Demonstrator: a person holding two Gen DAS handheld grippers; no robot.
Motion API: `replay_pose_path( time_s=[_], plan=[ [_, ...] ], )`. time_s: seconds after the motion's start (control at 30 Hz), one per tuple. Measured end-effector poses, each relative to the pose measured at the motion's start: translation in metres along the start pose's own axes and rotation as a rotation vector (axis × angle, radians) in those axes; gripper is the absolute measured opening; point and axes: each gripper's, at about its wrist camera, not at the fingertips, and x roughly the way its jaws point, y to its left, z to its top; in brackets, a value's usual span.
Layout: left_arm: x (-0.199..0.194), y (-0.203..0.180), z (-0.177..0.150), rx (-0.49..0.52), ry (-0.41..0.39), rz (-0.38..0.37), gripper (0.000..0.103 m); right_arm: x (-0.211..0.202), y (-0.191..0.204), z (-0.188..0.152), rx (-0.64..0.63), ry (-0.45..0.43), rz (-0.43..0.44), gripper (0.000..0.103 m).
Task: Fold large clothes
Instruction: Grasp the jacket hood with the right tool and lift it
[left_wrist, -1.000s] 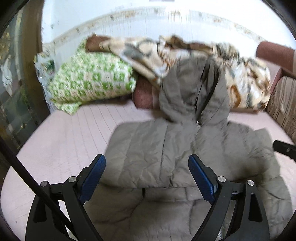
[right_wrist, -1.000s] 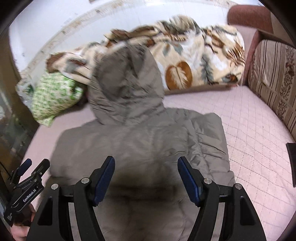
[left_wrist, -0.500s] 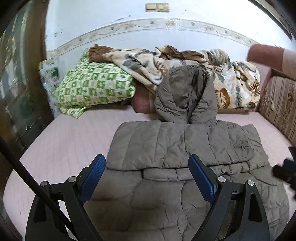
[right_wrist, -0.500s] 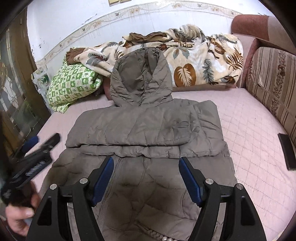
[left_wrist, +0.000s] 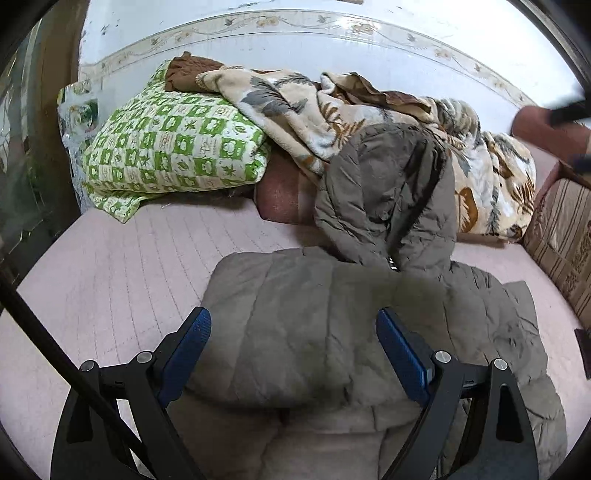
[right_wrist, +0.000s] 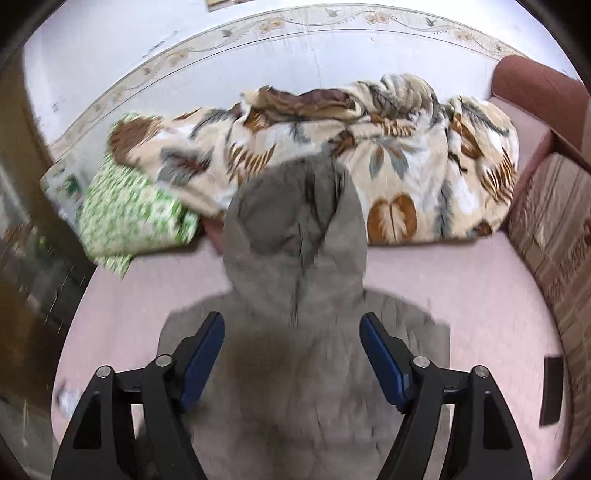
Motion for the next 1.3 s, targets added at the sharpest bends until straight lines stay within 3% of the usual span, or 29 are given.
replay_pose_path(
  time_s=[0.1,0.27,0.43,0.57,0.67,0.7,0.73,0.77,0.8,1.0,1.3],
  plan=[
    [0.005,0.007,-0.003,-0.032,0.020,-0.021,0.090,0.033,0.000,0.051,0.010,-0.022,-0.074,0.081],
    [0.016,-0.003,-0.009,0.049,0.030,0.003,0.090,0.108,-0.020,0.109,0.003,-0.016,-0.147,0.081],
    [0.027,-0.011,-0.011,0.024,0.055,-0.065,0.090,0.169,-0.042,0.134,0.026,0.013,-0.158,0.081],
    [0.035,-0.018,-0.016,0.078,0.052,-0.028,0.090,0.210,-0.053,0.144,-0.012,0.039,-0.190,0.081],
    [0.044,-0.015,-0.016,0.056,0.068,-0.024,0.090,0.233,-0.062,0.147,-0.027,0.046,-0.201,0.081],
    [0.045,-0.013,-0.016,0.045,0.074,-0.027,0.090,0.238,-0.064,0.147,-0.026,0.051,-0.185,0.079],
    [0.049,-0.011,-0.017,0.033,0.083,-0.031,0.090,0.244,-0.067,0.145,-0.021,0.060,-0.159,0.052],
    [0.051,-0.010,-0.017,0.024,0.092,-0.030,0.090,0.245,-0.068,0.142,-0.022,0.055,-0.134,0.019],
    [0.053,-0.009,-0.017,0.018,0.097,-0.027,0.090,0.246,-0.068,0.140,-0.030,0.056,-0.128,0.007],
    [0.049,-0.008,-0.016,0.016,0.081,-0.019,0.090,0.202,-0.063,0.117,-0.070,-0.023,-0.061,0.006],
    [0.022,0.000,-0.008,-0.012,0.039,-0.031,0.090,0.073,-0.037,0.036,-0.163,-0.131,0.023,0.006]
  ],
)
